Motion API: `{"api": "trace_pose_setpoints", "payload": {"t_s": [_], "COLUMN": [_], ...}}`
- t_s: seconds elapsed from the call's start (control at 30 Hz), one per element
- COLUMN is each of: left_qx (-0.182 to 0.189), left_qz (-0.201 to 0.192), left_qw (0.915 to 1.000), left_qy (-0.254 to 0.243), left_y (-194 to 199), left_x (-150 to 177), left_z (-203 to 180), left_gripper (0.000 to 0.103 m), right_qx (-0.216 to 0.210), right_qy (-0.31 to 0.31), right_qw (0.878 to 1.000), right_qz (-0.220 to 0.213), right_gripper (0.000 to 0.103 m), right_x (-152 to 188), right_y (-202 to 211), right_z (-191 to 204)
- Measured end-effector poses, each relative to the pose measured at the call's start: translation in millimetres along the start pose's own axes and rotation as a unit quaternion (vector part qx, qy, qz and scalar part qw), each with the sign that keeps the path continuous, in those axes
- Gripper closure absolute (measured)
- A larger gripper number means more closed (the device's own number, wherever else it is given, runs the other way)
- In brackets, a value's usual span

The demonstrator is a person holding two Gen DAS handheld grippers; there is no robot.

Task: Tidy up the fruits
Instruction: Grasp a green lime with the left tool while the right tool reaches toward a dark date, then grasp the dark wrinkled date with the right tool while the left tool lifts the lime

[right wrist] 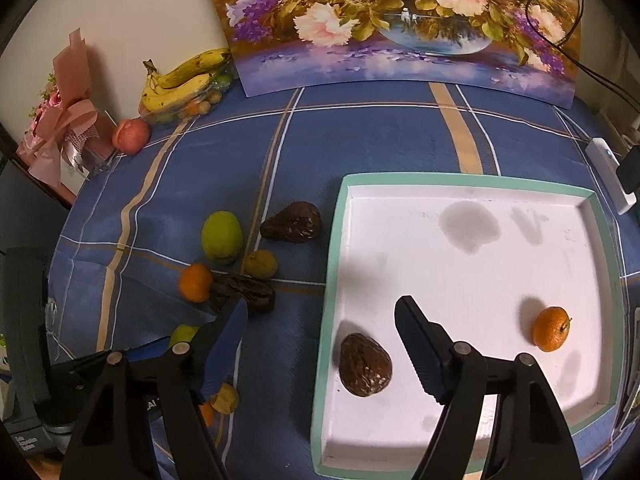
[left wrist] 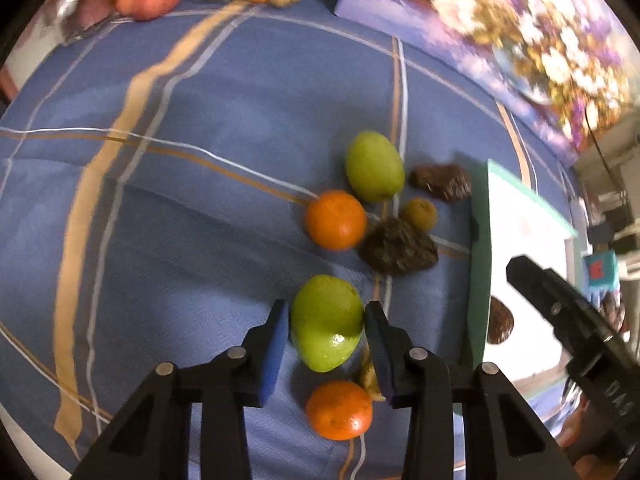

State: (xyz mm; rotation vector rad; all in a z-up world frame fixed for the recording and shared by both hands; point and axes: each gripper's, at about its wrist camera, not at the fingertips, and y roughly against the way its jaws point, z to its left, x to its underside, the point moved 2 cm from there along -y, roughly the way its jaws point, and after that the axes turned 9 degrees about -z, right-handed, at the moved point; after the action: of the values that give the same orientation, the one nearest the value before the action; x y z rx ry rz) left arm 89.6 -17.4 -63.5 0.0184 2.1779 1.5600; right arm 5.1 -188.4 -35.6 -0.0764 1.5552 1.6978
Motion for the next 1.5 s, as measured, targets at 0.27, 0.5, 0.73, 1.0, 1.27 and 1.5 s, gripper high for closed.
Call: {"api": "trace_pose_setpoints", "payload": {"t_s": [0.27,0.5,0.73,1.0,1.27,1.5], "left_qx": [-0.02,-0.02,-0.018,-0.021,-0.012,0.0], "left_qz": [-0.059,-0.077,-0.07,-0.069,-0.091,-0.102], "left_qw": [0.9958,0.9934,0.9936,0.9939,0.9932,0.9934], "left_qy": [0.067,0.083,0.087,0.083,0.073,0.052], "left_y": [27,33,27,25,41,54], "left_x": [-25,-36,-44,-47,-49,-49], "left_z": [40,51,55,56,47,24], "left_gripper": [0.062,0.062,0.062,0.062,0.062,0.062], "right_qx": [-0.03,-0.04,-0.031,-0.029,-0.037,-0.045], "right_qy": [0.015,0.033,0.045,0.043,0.037,0.025], "right_qw": [0.999,0.998,0.997,0.996,0.998,0.999], "right_qz": [0.015,0.03,0.052,0.068,0.042,-0.004], "right_gripper": [0.033,0.035,0.035,0.043,0.043,0.043], "right_x": [-2,-1,5,12,2,-12], "right_y": [-14,-31,-57,-74,-53,-13], "right_z": [25,46,58,63,60,45]}}
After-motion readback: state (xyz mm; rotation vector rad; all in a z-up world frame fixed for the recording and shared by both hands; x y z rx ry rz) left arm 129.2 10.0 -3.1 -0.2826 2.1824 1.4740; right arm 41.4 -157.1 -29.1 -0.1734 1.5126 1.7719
